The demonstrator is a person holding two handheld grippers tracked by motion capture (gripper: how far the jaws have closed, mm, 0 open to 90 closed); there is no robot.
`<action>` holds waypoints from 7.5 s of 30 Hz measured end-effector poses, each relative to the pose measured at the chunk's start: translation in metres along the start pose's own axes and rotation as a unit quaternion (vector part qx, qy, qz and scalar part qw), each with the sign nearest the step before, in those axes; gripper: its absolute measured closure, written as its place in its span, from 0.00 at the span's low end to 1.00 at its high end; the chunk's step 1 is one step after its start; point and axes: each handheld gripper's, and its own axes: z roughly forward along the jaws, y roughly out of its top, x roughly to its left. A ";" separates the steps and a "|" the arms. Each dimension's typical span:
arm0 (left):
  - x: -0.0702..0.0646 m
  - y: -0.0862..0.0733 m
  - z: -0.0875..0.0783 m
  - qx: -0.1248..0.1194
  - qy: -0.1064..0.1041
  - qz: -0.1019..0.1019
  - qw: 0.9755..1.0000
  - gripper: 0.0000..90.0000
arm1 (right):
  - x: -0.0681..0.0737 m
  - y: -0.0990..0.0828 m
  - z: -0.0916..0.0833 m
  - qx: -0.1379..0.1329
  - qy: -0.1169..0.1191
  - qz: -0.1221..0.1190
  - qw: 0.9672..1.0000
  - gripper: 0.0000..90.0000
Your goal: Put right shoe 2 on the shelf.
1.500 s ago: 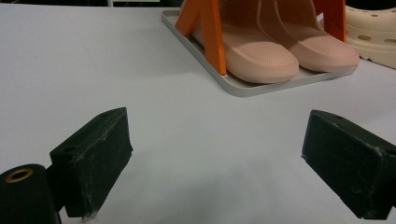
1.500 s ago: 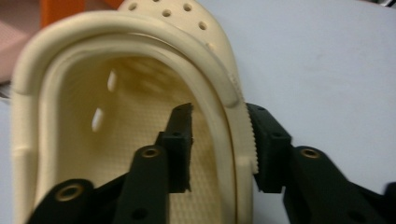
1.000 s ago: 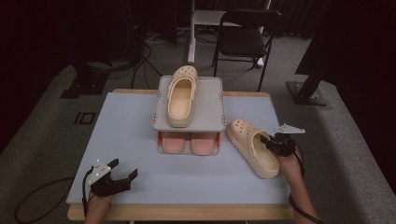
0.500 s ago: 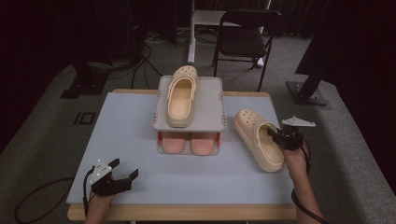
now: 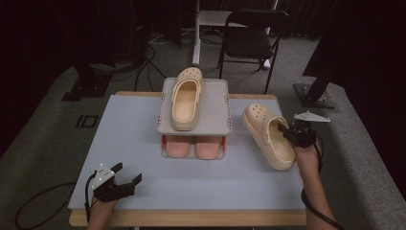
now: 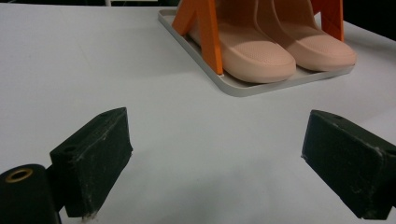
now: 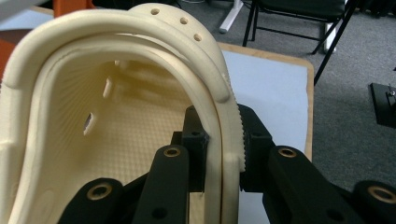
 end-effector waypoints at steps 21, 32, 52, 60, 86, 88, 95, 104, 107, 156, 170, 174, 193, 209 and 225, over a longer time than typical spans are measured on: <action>0.000 0.000 0.001 0.002 -0.002 0.001 1.000 0.09 | 0.023 0.057 -0.010 -0.029 -0.006 0.005 1.000 0.85; 0.000 0.000 0.000 0.001 -0.003 0.004 1.000 0.09 | 0.045 0.083 -0.005 -0.052 -0.006 0.001 0.999 0.85; -0.001 0.000 -0.001 -0.002 -0.006 0.005 1.000 0.09 | 0.093 0.116 0.012 -0.053 -0.014 0.011 0.998 0.84; -0.002 0.000 -0.002 -0.001 -0.008 0.006 1.000 0.09 | 0.110 0.125 0.021 -0.053 -0.014 0.016 0.998 0.84; 0.000 0.000 -0.005 -0.006 -0.011 0.004 1.000 0.09 | 0.145 0.139 0.060 -0.013 -0.051 0.031 0.998 0.84; 0.000 0.000 -0.005 -0.006 -0.012 0.005 1.000 0.09 | 0.147 0.140 0.062 -0.015 -0.053 0.035 0.998 0.84; 0.000 0.000 -0.004 -0.005 -0.012 0.006 1.000 0.09 | 0.157 0.141 0.065 -0.010 -0.052 0.034 0.998 0.83; -0.001 0.000 -0.003 -0.003 -0.013 0.007 1.000 0.09 | 0.163 0.139 0.067 -0.009 -0.044 0.042 0.998 0.82; -0.001 0.000 -0.003 -0.004 -0.013 0.006 1.000 0.09 | 0.165 0.139 0.067 -0.010 -0.046 0.034 0.998 0.82; -0.004 -0.001 0.000 0.001 -0.019 0.013 1.000 0.09 | 0.139 0.112 0.043 -0.022 0.073 0.045 0.996 0.31; -0.005 -0.001 0.000 0.003 -0.020 0.013 1.000 0.09 | 0.132 0.098 0.027 -0.036 0.092 0.029 0.995 0.23; -0.005 -0.002 0.001 0.004 -0.019 0.012 1.000 0.09 | 0.126 0.093 0.019 -0.048 0.106 0.031 0.993 0.19; -0.007 -0.002 0.000 0.003 -0.020 0.011 1.000 0.09 | 0.086 0.050 -0.002 -0.079 0.093 0.026 0.992 0.17; -0.007 -0.002 0.001 0.003 -0.019 0.011 1.000 0.09 | 0.061 -0.008 -0.007 -0.090 0.077 0.019 0.993 0.16; -0.007 -0.002 0.001 0.005 -0.020 0.013 1.000 0.09 | 0.049 -0.062 -0.003 -0.078 0.083 0.015 0.993 0.15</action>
